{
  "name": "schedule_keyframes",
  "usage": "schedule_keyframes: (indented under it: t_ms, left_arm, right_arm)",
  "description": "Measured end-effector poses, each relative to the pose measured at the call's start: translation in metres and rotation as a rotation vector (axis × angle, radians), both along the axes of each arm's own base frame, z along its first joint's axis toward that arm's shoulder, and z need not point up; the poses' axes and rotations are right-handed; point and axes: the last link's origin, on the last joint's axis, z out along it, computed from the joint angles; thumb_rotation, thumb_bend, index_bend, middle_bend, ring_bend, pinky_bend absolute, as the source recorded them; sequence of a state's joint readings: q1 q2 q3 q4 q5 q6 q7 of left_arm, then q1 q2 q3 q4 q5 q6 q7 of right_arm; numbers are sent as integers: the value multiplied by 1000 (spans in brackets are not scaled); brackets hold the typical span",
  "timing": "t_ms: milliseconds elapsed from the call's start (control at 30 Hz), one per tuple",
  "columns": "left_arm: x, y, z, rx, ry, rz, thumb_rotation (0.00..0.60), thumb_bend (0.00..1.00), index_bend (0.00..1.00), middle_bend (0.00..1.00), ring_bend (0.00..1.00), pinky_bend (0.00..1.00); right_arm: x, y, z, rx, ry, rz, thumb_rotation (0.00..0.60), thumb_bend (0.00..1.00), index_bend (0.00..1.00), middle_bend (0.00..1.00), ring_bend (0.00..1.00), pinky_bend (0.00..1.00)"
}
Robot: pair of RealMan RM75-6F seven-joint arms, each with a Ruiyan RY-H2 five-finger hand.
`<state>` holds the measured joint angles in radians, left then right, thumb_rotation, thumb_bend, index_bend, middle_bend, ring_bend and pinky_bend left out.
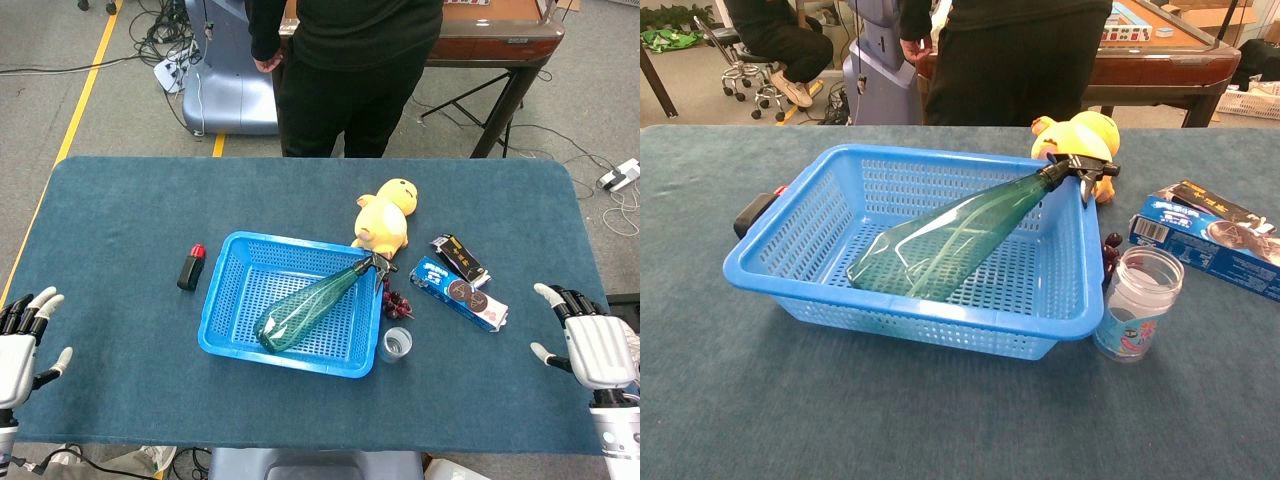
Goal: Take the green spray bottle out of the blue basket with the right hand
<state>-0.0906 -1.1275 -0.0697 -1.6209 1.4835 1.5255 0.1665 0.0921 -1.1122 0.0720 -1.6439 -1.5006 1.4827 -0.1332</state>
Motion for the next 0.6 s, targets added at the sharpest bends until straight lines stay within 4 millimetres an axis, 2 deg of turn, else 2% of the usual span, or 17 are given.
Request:
schedule_keyframes:
  t_ms: [433,600]
  left_arm:
    - [1,-2,2,5,-5,6,600,309,187,122,90,102]
    - [1,-2,3,5,-4,9,600,309,187,122,90,102]
  right_arm:
    - [8,-1,1,30,-29,34,600,73,195,234,228,385]
    - [22,-11,-3,92,-30,94,600,72,195,234,228,385]
